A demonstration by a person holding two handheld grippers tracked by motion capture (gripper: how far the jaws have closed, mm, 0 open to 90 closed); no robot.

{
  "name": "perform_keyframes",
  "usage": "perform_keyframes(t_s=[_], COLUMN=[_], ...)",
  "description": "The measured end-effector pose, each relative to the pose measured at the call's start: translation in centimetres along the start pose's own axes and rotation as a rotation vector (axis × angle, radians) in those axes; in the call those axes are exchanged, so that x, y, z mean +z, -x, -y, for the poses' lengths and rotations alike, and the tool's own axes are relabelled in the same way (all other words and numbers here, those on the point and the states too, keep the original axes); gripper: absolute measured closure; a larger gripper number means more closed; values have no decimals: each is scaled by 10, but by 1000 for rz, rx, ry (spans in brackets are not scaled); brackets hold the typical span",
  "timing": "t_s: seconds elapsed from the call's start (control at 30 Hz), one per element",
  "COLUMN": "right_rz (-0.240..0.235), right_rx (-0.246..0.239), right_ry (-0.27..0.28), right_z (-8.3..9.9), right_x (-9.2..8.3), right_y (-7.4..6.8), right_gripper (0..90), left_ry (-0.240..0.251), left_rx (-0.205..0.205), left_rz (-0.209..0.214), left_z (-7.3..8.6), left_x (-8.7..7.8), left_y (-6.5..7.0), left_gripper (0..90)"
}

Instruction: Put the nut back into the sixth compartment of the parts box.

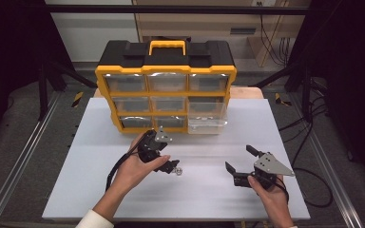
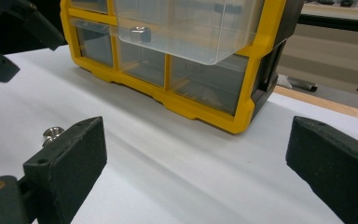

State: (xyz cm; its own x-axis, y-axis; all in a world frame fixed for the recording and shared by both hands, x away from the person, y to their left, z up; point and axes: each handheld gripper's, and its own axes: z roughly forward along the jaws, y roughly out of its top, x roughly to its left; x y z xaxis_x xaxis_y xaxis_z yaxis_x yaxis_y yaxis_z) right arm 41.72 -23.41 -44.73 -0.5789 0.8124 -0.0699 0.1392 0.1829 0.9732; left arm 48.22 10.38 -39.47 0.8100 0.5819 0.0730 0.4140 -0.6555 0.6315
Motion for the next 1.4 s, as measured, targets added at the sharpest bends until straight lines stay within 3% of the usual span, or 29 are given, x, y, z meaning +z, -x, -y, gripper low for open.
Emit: perform_keyframes(t_s=[0.2, 0.47, 0.77, 1.17, 1.23, 1.4], right_rz=[1, 1, 1, 2, 2, 7], right_rx=[-1, 3, 2, -4, -5, 3], right_ry=[-5, -4, -1, -5, -4, -3], right_z=[1, 0, 0, 0, 0, 0], right_x=[1, 0, 0, 1, 0, 0], right_y=[0, 0, 0, 1, 0, 2], right_gripper=[54, 54, 56, 58, 58, 60], left_ry=[-38, -129, -157, -217, -211, -218], left_rx=[13, 42, 0, 13, -3, -1], left_rz=[18, 35, 47, 30, 20, 30], left_z=[-1, 2, 5, 9, 9, 8], left_x=[7, 23, 32, 44, 45, 47], left_y=[4, 7, 7, 12, 11, 13], left_gripper=[55, 52, 86, 284, 324, 414])
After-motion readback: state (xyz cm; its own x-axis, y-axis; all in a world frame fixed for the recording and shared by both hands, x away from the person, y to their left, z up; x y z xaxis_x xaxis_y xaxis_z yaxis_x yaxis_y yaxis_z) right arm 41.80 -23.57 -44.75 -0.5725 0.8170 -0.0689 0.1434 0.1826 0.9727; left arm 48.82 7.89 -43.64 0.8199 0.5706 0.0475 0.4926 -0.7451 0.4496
